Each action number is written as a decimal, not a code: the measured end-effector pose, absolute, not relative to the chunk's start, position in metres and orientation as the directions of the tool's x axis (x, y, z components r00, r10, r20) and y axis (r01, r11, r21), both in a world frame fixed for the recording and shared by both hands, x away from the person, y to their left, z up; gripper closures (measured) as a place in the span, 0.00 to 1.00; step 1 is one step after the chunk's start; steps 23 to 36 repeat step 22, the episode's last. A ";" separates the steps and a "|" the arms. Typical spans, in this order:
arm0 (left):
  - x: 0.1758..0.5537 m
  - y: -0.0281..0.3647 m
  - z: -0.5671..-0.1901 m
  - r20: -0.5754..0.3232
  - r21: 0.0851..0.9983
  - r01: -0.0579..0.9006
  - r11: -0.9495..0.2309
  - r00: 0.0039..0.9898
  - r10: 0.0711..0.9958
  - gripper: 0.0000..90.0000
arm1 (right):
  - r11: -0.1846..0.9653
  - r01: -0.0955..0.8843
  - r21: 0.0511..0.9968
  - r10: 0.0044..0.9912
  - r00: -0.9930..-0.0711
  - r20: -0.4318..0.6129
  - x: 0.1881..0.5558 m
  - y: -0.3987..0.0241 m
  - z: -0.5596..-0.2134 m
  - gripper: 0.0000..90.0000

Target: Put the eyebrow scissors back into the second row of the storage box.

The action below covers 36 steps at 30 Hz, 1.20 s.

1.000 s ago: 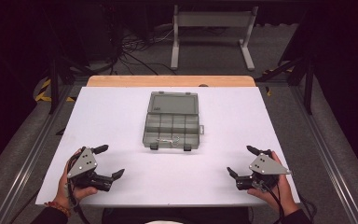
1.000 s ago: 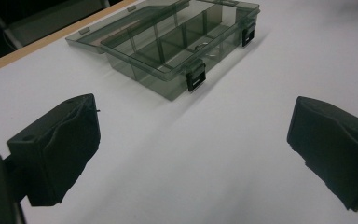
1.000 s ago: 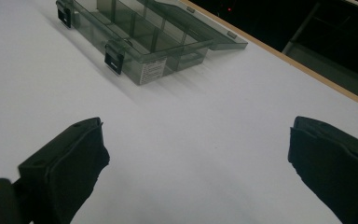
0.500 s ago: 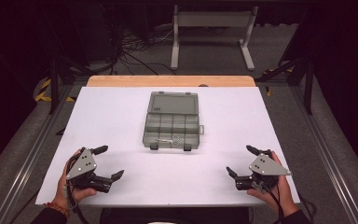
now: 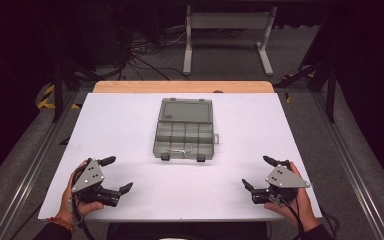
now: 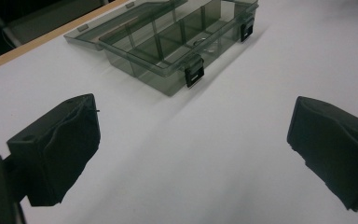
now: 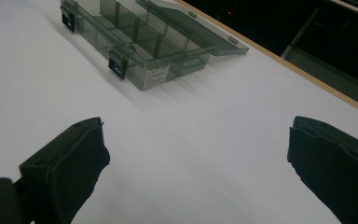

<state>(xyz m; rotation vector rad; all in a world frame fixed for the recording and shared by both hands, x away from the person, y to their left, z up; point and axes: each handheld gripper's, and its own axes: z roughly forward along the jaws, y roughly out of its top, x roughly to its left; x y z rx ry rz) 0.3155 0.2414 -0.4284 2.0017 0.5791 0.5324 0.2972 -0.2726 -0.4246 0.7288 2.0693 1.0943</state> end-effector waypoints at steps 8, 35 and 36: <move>0.317 0.240 -0.429 0.124 0.882 0.187 -0.433 0.794 0.595 0.04 | 0.489 0.162 0.857 0.731 -0.613 -0.301 0.298 -0.273 -0.425 0.06; 0.319 0.239 -0.430 0.116 0.882 0.194 -0.430 0.795 0.595 0.04 | 0.487 0.174 0.856 0.736 -0.610 -0.294 0.299 -0.275 -0.427 0.06; 0.319 0.239 -0.430 0.116 0.882 0.194 -0.430 0.795 0.595 0.04 | 0.487 0.174 0.856 0.736 -0.610 -0.294 0.299 -0.275 -0.427 0.06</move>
